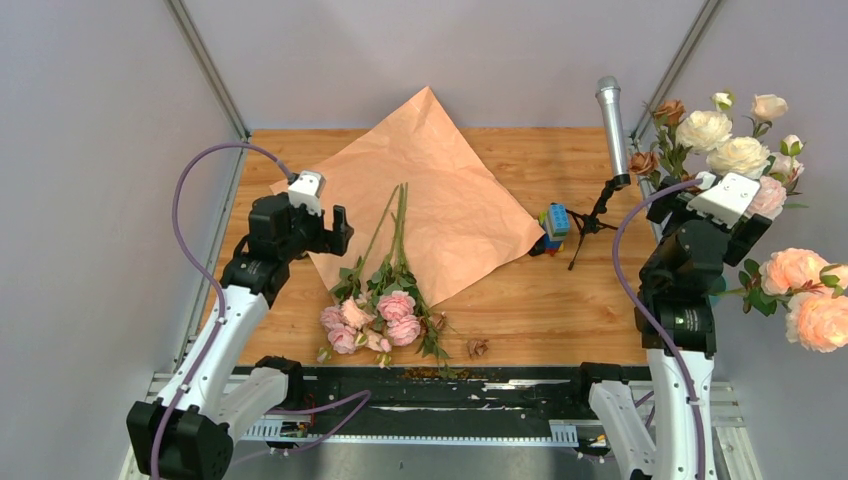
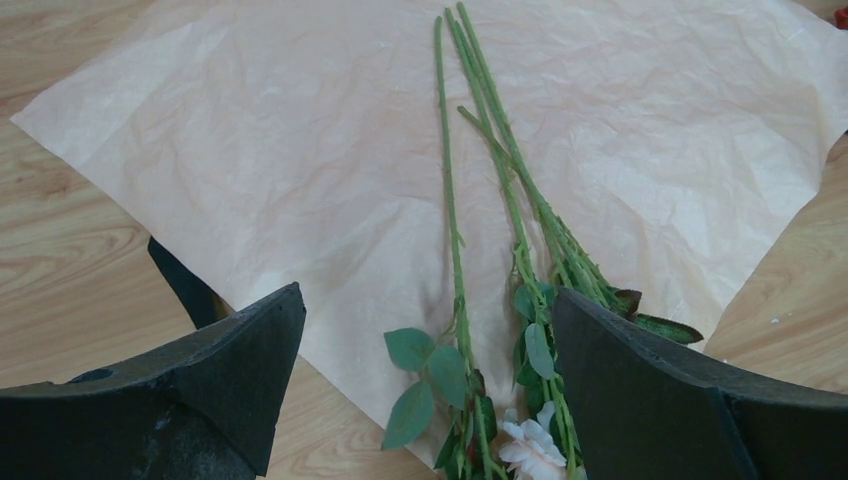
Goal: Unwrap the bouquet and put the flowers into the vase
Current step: Insert the fake flower into the vase.
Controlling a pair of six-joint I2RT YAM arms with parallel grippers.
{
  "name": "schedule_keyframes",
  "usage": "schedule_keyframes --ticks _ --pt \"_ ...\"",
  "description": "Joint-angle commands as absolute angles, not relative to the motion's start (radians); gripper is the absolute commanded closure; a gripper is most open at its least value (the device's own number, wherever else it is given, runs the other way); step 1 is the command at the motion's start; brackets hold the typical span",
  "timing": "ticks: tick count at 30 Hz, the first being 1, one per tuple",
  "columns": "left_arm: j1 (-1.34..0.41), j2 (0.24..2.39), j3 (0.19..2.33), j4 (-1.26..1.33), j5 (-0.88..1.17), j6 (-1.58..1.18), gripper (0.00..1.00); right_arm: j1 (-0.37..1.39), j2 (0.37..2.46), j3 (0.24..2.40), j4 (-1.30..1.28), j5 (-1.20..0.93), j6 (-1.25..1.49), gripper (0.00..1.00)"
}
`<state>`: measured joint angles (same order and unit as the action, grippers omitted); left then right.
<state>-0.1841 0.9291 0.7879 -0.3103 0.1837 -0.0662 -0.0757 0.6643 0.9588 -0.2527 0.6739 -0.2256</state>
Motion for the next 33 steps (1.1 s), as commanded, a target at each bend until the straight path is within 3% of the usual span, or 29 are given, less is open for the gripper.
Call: schedule_keyframes --ticks 1,15,21,33 --pt "-0.206 0.913 0.809 -0.294 0.222 -0.081 0.00 -0.081 0.642 1.009 -0.366 0.572 -0.106 0.00" --pt "-0.230 0.900 0.825 -0.312 0.235 -0.088 0.00 -0.081 0.494 1.176 -0.665 0.269 -0.024 0.00" --pt "-0.230 0.894 0.825 -0.319 0.225 -0.099 0.00 -0.081 0.517 1.294 -0.700 0.035 -0.061 0.00" --pt "-0.317 1.022 0.792 -0.316 0.134 -0.329 0.04 -0.079 0.800 1.441 -0.567 -0.412 -0.006 0.06"
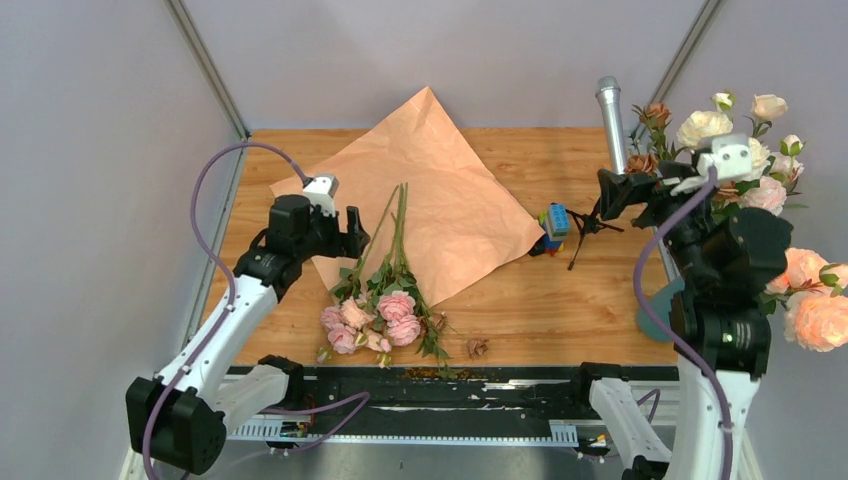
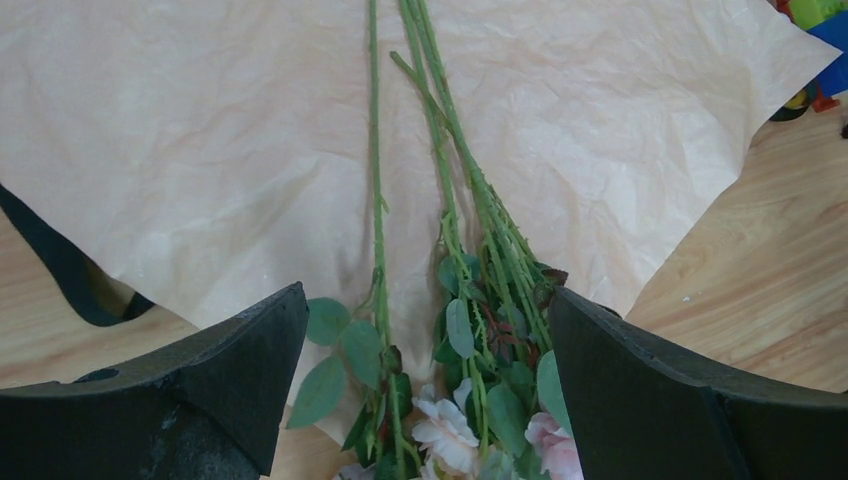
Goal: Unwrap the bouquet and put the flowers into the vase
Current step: Insert the fake flower into the vase.
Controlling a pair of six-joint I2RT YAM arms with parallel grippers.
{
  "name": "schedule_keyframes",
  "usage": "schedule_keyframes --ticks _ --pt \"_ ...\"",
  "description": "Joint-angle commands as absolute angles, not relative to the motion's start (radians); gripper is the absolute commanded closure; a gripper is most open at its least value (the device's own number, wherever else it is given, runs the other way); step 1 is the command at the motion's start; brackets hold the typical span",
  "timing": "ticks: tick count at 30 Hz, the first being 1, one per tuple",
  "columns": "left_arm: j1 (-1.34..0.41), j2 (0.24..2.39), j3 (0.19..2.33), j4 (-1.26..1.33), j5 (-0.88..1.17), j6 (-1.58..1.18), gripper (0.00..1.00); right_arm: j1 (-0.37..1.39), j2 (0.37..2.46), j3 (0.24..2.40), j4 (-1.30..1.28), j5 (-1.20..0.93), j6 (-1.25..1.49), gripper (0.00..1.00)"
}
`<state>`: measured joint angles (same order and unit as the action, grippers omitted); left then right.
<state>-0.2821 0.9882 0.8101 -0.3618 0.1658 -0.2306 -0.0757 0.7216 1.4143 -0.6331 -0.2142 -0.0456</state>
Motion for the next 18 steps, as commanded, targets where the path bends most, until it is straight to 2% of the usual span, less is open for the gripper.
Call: schedule_keyframes --ticks 1,8,18 --pt "-0.329 1.038 0.788 -0.305 0.124 -0.337 0.04 -0.078 0.815 1.445 -0.560 -0.433 0.014 0.06" --pt "-0.348 1.180 0.772 -0.228 0.086 -0.335 0.07 -0.018 0.906 1.463 -0.556 -0.437 0.009 0.09" --pt "-0.347 1.433 0.840 -0.211 0.057 -0.369 0.37 0.229 1.024 1.460 -0.515 -0.281 -0.050 0.11"
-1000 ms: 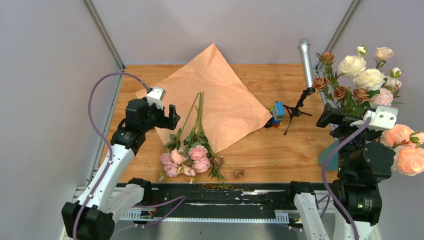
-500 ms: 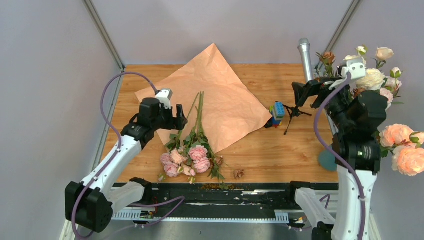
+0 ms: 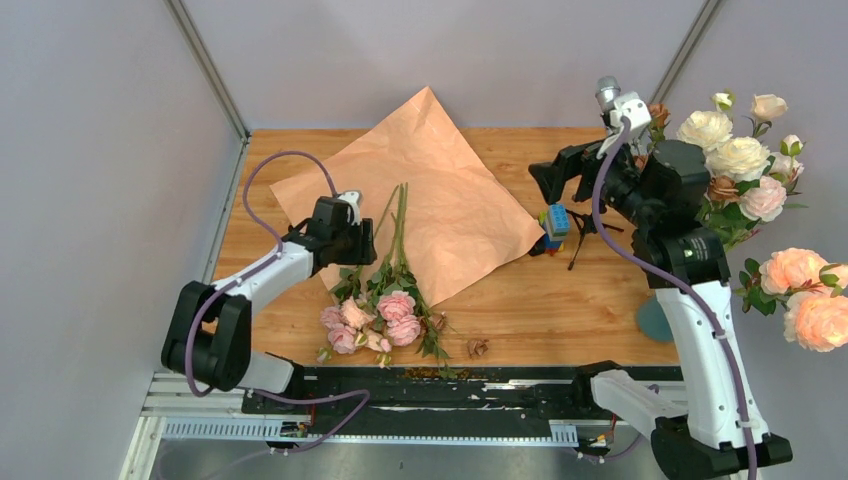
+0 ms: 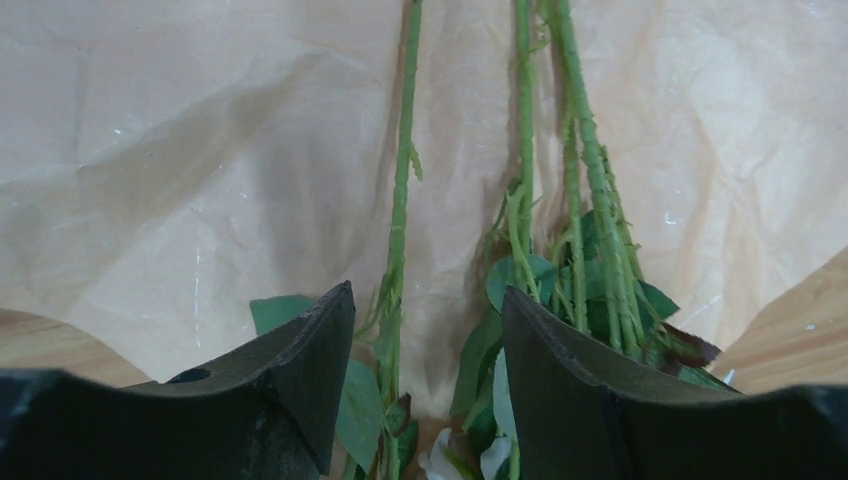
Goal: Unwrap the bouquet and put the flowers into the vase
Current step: Insert the fake flower into the vase, then pick up the fake flower from the wrapping paper.
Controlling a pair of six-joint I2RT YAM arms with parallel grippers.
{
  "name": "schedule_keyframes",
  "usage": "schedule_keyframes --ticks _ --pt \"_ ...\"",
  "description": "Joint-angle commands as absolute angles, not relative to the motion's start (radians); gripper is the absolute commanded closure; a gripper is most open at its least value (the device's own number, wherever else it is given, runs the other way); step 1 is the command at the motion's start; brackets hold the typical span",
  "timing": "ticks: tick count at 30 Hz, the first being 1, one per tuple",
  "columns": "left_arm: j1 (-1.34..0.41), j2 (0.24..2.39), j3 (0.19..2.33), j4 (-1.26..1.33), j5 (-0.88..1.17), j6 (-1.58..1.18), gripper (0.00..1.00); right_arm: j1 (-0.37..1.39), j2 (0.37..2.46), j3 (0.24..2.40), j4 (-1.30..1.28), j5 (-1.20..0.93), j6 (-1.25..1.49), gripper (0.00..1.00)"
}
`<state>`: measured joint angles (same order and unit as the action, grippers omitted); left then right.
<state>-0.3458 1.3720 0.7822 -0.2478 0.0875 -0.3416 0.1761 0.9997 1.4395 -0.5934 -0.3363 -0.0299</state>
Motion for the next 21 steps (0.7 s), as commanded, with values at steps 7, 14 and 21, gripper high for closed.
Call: schedule_keyframes --ticks 7,14,21 --pt "-0.348 1.512 0.863 -0.217 0.080 -0.375 0.52 0.342 1.078 1.411 -0.455 -0.254 -0.074 0.12" --pt "-0.347 1.507 0.864 -0.235 0.082 -0.374 0.68 0.367 1.126 1.385 -0.414 -0.246 -0.082 0.14" --pt "-0.347 1.539 0.862 -0.248 0.096 -0.377 0.69 0.371 1.127 1.362 -0.401 -0.237 -0.090 0.14"
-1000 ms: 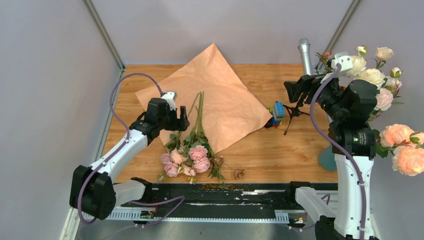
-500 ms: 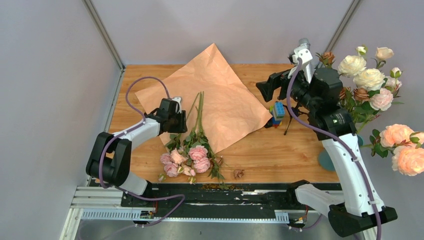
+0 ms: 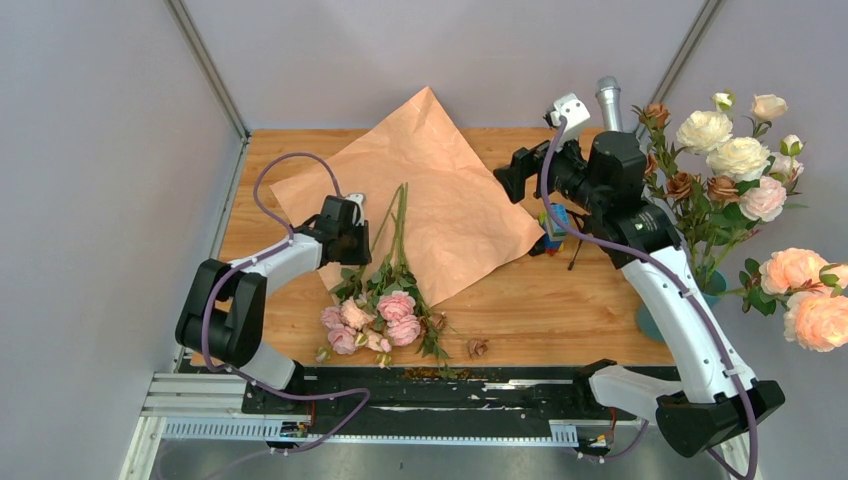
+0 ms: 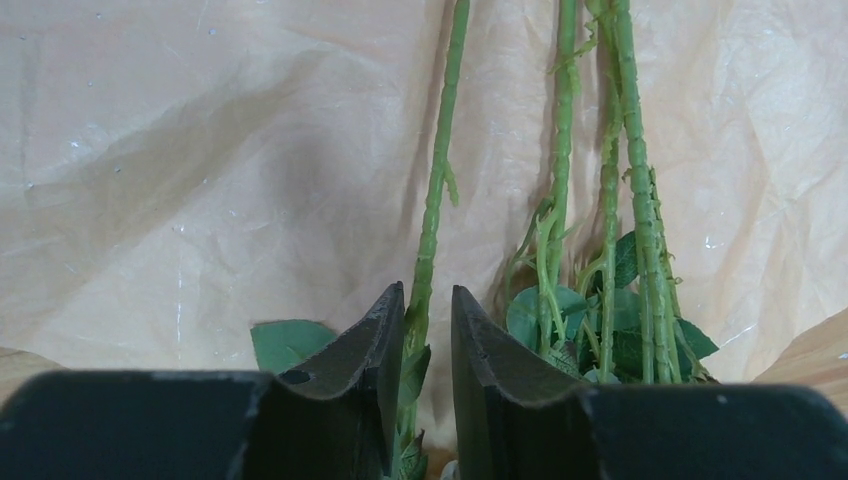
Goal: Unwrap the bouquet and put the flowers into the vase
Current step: Pick up the fake flower from the wrapping paper.
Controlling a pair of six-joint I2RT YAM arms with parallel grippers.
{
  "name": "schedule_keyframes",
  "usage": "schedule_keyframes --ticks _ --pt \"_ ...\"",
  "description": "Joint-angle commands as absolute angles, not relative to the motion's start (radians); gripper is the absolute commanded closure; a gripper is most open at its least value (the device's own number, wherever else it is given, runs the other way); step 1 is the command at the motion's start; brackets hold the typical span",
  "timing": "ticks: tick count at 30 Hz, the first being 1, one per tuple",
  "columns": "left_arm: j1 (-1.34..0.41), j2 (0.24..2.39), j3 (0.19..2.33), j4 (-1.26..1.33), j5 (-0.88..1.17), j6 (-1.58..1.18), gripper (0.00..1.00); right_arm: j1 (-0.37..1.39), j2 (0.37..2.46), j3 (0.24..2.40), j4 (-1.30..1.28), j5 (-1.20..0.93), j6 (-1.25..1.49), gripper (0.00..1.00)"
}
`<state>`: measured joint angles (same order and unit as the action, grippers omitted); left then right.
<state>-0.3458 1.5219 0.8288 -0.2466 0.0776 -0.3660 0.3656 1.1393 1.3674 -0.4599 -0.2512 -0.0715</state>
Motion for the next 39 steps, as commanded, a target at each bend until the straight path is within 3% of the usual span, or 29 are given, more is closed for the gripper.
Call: schedule_keyframes --ticks 1,9,18,39 --pt "-0.348 1.540 0.861 -0.246 0.099 -0.378 0.69 0.372 1.126 1.359 -0.401 -0.234 -0.092 0.14" --pt "-0.348 1.573 0.853 -0.233 0.101 -0.382 0.70 0.372 1.110 1.329 -0.400 -0.215 -0.099 0.14" --pt "-0.348 1.519 0.845 -0.234 0.092 -0.370 1.00 0.372 1.078 1.275 -0.384 -0.223 -0.084 0.14" --pt "-0.348 1.245 1.093 -0.697 -0.316 -0.174 1.00 0.386 1.119 1.203 -0.300 -0.259 -0.112 0.13"
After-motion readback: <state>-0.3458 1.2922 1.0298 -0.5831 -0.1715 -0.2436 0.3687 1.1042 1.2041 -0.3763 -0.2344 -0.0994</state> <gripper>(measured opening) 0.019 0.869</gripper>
